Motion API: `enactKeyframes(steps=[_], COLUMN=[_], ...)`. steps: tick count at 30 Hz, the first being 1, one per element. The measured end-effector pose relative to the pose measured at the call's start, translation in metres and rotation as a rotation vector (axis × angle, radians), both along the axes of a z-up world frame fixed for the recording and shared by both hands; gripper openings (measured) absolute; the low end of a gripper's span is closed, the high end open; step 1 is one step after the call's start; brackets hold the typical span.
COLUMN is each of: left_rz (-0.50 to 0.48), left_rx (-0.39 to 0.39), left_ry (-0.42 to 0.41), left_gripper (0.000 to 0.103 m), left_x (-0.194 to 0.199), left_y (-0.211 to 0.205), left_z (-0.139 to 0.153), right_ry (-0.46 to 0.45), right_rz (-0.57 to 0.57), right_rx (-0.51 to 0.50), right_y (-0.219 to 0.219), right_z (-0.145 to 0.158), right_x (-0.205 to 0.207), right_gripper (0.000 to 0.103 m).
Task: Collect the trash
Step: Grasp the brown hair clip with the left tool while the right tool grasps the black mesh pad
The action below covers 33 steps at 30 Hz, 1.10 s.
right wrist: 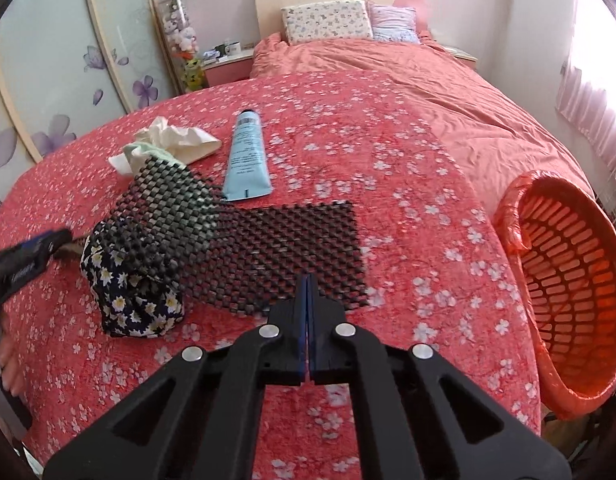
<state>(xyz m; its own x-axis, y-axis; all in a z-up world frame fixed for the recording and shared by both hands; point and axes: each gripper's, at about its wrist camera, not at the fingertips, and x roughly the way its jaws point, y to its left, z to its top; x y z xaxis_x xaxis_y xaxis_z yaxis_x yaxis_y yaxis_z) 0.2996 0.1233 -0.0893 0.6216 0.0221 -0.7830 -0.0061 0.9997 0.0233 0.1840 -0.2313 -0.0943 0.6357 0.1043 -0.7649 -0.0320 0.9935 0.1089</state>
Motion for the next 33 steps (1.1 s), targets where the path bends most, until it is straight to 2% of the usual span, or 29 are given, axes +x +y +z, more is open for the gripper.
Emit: enactKeyframes(steps=[3,8,16,22,26,28,33], left_rz=[-0.018,-0.031,-0.181,-0.246,-0.241,-0.243,-0.248], left_rx=[0.018,0.003,-0.001,-0.018,0.037,0.048,0.139], left_ry=[-0.013,-0.067,-0.089,-0.051,-0.080,-0.080,-0.075], left_gripper=[0.029,0.050,0.049,0.046,0.060,0.060,0.061], left_x=[-0.015,-0.026,-0.037,-0.044,-0.048,-0.049,-0.042], left_y=[0.000,-0.006,-0.033,-0.044,-0.041,-0.040,-0.049], left_z=[0.001,0.014,0.011,0.005,0.005,0.004,-0.001], right_ry=[-0.009,-0.014,0.006,0.014,0.019,0.017,0.022], right_rz=[-0.027,-0.020,-0.012,-0.008,-0.003,-0.003,-0.002], right_rx=[0.009,0.029,0.053,0.057,0.058,0.060,0.061], right_y=[-0.008,-0.010,-0.010,-0.009,-0.009,-0.008,-0.008], right_z=[0.002,0.005,0.002,0.002,0.001,0.001,-0.001], right_x=[-0.003,-0.008,-0.009,-0.010,-0.012,-0.012,-0.010], right_gripper=[0.001,0.001,0.001,0.001,0.001,0.001,0.001])
